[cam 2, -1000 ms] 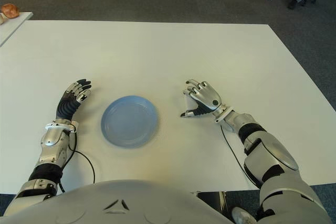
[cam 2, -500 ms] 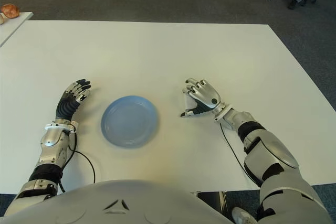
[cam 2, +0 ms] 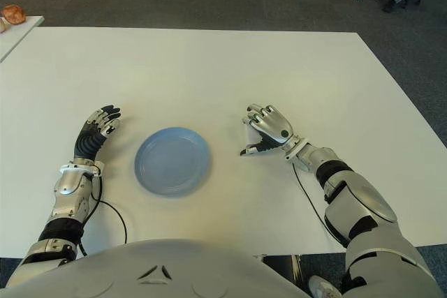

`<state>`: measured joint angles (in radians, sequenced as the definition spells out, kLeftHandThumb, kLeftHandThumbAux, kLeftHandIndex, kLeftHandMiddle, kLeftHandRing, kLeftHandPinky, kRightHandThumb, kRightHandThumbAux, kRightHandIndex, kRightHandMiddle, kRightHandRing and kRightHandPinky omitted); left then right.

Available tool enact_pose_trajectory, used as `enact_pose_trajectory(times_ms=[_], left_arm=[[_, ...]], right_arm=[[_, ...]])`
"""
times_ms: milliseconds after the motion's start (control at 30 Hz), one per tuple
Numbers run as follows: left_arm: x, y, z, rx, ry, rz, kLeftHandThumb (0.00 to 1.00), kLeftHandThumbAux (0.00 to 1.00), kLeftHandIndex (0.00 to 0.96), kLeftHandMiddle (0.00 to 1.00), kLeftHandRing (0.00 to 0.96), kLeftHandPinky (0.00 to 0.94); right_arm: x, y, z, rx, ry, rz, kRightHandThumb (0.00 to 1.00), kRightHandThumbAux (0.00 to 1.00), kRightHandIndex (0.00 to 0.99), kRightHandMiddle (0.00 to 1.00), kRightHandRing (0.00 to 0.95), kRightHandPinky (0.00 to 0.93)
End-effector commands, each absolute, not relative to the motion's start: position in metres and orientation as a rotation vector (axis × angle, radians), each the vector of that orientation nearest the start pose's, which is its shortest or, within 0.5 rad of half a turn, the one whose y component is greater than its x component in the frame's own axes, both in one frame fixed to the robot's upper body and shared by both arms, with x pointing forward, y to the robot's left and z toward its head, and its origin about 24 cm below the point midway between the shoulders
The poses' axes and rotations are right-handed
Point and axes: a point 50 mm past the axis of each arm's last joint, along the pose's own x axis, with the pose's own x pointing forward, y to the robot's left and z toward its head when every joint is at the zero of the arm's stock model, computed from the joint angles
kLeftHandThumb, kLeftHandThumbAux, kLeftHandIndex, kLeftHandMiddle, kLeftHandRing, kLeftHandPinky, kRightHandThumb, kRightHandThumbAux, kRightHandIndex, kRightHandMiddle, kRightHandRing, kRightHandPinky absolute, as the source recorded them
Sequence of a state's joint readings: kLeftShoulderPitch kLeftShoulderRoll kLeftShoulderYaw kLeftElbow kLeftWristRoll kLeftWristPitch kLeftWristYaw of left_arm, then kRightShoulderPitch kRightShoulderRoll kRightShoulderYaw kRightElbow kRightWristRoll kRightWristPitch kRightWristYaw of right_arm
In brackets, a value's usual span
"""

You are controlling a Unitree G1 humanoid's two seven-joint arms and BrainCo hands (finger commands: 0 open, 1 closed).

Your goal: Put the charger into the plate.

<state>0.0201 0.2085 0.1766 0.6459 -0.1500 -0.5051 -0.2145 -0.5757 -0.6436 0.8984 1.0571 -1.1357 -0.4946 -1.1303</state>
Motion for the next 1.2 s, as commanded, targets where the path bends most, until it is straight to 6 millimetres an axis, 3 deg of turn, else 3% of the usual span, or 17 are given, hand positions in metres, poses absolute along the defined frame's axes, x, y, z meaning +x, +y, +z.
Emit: enact_pose_trajectory(times_ms=[33, 333, 533, 800, 1033, 1200], left_arm=[[0.177, 0.228, -0.081, -0.005, 0.349, 0.054, 0.0, 0.606, 0.198, 0.226, 0.198, 0.175], [0.178, 0.225, -0.082, 0.004, 0.35, 0.051, 0.0, 0.601, 0.195, 0.216, 0.189, 0.176], [0.18, 0.224, -0.083, 0.003, 0.35, 0.05, 0.0, 0.607, 0.192, 0.213, 0.192, 0.184], [0.181, 0.223, -0.084, -0.013, 0.354, 0.046, 0.0, 0.61, 0.193, 0.213, 0.2, 0.199], [0.183, 0.223, -0.086, -0.007, 0.366, 0.048, 0.0, 0.608, 0.195, 0.212, 0.205, 0.209], [0.183, 0.223, -0.086, 0.0, 0.37, 0.051, 0.0, 0.604, 0.196, 0.214, 0.208, 0.212]], right_arm=[[0.278, -0.219, 0.001, -1.626, -0.747, 0.455, 0.699, 0.722, 0.439, 0.873, 0.876, 0.893], [0.283, -0.214, 0.012, -1.558, -0.759, 0.419, 0.701, 0.721, 0.439, 0.871, 0.872, 0.889], [0.3, -0.2, 0.041, -1.502, -0.821, 0.405, 0.702, 0.721, 0.439, 0.871, 0.871, 0.886], [0.302, -0.188, 0.061, -1.454, -0.836, 0.404, 0.701, 0.722, 0.439, 0.874, 0.873, 0.876], [0.3, -0.161, 0.084, -1.407, -0.882, 0.411, 0.701, 0.722, 0.439, 0.877, 0.877, 0.874], [0.299, -0.149, 0.09, -1.366, -0.888, 0.431, 0.701, 0.723, 0.439, 0.876, 0.874, 0.866]])
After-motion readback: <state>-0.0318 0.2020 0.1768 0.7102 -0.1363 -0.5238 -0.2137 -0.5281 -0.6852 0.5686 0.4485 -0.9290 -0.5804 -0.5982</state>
